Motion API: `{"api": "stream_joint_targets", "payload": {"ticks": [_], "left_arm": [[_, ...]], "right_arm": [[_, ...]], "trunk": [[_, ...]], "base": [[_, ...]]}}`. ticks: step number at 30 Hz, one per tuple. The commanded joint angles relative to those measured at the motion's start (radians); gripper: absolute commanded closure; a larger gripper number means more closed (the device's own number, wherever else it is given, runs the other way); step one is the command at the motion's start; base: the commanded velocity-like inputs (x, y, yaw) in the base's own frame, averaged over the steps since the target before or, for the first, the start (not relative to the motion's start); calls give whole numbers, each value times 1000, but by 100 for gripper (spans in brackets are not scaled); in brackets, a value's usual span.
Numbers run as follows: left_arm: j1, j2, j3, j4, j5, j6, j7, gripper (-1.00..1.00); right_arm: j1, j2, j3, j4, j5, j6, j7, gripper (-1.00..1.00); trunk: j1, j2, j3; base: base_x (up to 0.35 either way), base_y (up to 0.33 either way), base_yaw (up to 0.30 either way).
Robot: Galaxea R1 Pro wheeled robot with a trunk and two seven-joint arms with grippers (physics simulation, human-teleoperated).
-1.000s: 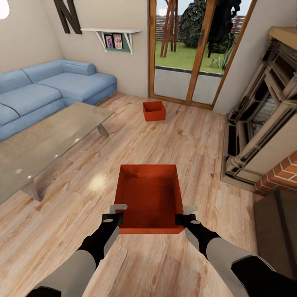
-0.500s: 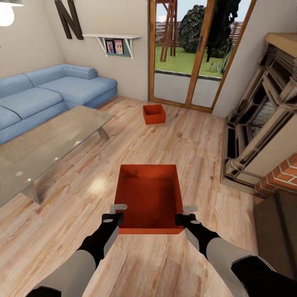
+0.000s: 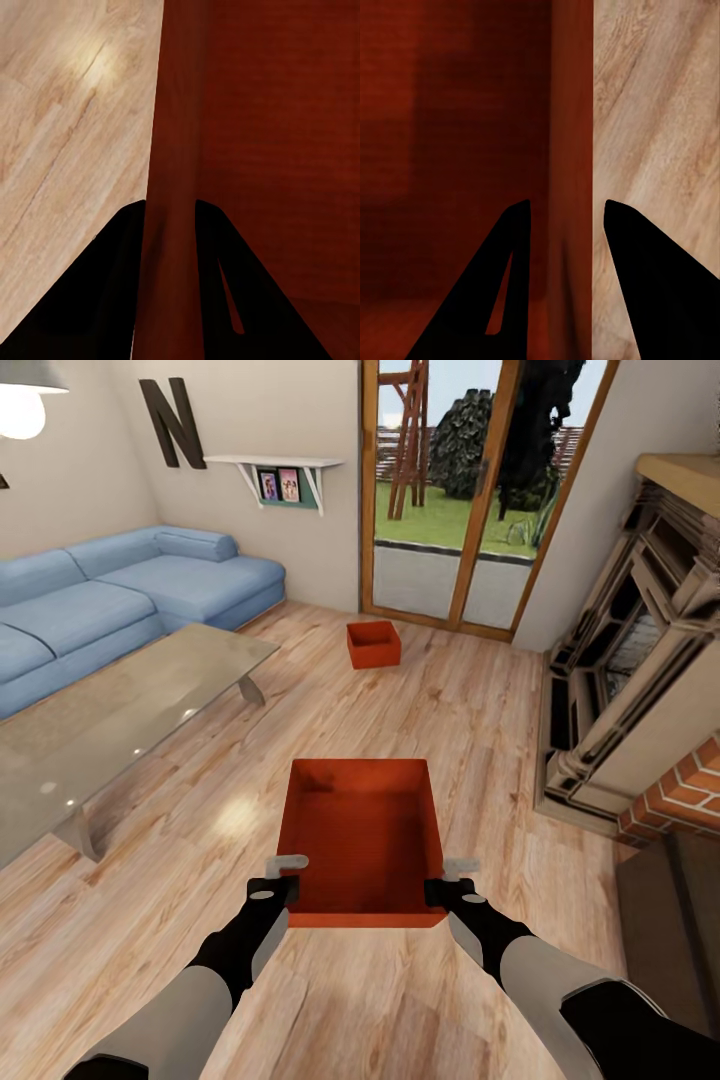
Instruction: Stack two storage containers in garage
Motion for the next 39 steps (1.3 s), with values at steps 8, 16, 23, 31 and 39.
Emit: {"api": "stream_joint_targets", "payload": {"ticks": [8,16,23,31,39], "left_arm": [[-2,2,0,-4,-18,9,87,100],[-1,2,0,-4,-18,9,87,100],[-1,2,1,-4,-18,9,87,100],[-1,3,1,-4,-19,9,87,100],[-1,2,1,-4,-18,9,88,100]], "right_arm": [[-1,-2,-18,10,-10,-4,-11,100],[-1,-1,-18,10,-9,-4,-11,100],[-1,-1,-17,10,-9,-4,-11,100],[-1,-1,-18,9,-9,-4,-11,100],[-1,-1,-18,10,-10,-4,-11,100]], "trunk": [[1,-2,11],[1,-2,23],[1,-2,33],[1,-2,46],[1,-2,58]], "base": [[0,0,0],[0,0,0],[0,0,0],[0,0,0],[0,0,0]]}}
